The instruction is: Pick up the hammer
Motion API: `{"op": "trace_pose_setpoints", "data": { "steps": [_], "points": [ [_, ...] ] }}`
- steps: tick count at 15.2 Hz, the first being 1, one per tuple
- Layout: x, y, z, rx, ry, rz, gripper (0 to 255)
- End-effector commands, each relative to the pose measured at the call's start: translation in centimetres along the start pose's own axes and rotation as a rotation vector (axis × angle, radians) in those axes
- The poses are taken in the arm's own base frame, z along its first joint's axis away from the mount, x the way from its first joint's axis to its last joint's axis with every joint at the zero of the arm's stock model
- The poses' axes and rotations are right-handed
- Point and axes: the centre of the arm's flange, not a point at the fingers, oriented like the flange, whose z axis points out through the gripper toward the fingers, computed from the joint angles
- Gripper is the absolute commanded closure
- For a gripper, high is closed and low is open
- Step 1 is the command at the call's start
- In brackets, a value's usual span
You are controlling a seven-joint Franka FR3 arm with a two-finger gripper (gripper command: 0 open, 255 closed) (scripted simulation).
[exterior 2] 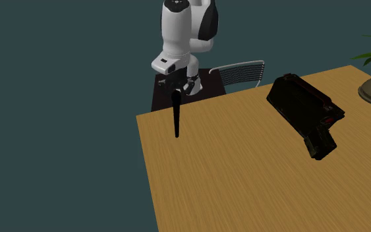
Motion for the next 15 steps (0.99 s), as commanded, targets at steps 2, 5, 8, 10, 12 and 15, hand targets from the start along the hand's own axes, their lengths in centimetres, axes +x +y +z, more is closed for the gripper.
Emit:
{"op": "trace_pose_setpoints", "data": {
  "steps": [2, 5, 8, 10, 12, 15],
  "points": [
    [0.0, 0.1, -1.4, 0.000, 0.000, 0.000, 255],
    [0.1, 0.1, -3.0, 0.000, 0.000, 0.000, 255],
    [0.1, 0.2, -4.6, 0.000, 0.000, 0.000, 255],
    [0.1, 0.3, -5.6, 0.000, 0.000, 0.000, 255],
    [0.1, 0.3, -6.7, 0.000, 0.000, 0.000, 255],
    [0.1, 0.3, -7.3, 0.000, 0.000, 0.000, 255]
  ]
}}
